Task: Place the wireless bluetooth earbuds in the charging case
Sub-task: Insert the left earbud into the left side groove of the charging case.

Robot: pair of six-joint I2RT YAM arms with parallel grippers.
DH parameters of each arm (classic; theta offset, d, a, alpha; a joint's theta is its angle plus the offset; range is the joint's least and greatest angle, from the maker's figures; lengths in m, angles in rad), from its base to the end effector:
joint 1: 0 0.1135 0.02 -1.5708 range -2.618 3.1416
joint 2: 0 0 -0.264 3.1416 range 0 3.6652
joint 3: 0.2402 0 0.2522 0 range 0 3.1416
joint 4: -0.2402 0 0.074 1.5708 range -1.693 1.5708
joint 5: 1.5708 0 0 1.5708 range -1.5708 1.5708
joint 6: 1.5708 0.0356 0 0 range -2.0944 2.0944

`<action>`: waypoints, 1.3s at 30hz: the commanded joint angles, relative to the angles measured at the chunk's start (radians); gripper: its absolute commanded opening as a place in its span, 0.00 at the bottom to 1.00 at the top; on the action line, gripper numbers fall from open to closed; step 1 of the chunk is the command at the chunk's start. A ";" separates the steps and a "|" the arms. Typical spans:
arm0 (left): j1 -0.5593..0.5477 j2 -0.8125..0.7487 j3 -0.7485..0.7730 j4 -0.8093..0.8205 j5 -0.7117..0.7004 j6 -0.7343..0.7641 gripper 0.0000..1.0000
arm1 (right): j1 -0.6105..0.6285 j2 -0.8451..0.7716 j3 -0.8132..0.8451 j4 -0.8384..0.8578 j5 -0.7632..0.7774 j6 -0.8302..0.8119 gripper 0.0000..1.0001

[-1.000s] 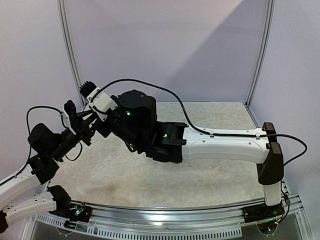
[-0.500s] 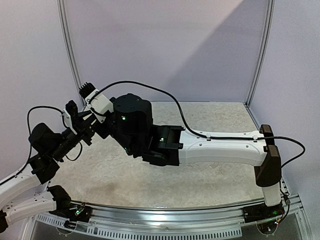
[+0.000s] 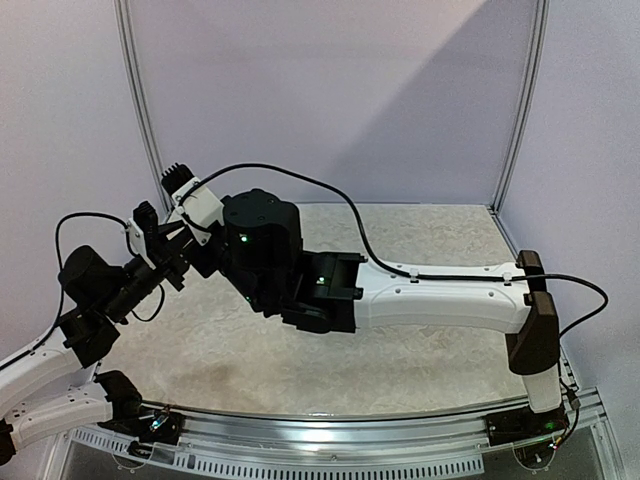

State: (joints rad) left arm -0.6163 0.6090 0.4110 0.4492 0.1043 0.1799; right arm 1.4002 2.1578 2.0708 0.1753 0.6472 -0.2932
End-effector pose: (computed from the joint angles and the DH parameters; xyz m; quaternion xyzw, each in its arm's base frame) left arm 0.1296 -0.0963 0.3024 0.2753 0.5483 -0.2020 0.7634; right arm 0.1090 0.5063 0.3808 -0.3242 0.5998 0.1850 0.7078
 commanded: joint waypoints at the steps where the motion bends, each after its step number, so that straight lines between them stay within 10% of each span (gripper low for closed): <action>1: -0.020 -0.014 0.009 0.094 0.027 0.007 0.00 | -0.012 0.043 0.008 -0.075 0.058 0.012 0.08; 39: -0.022 -0.009 0.017 0.078 0.070 -0.055 0.00 | -0.020 0.050 0.011 -0.087 0.057 0.009 0.17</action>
State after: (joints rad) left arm -0.6163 0.6090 0.4110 0.4442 0.1226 0.1436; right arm 1.4006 2.1658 2.0747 0.1532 0.6495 -0.2955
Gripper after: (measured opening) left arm 0.180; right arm 0.169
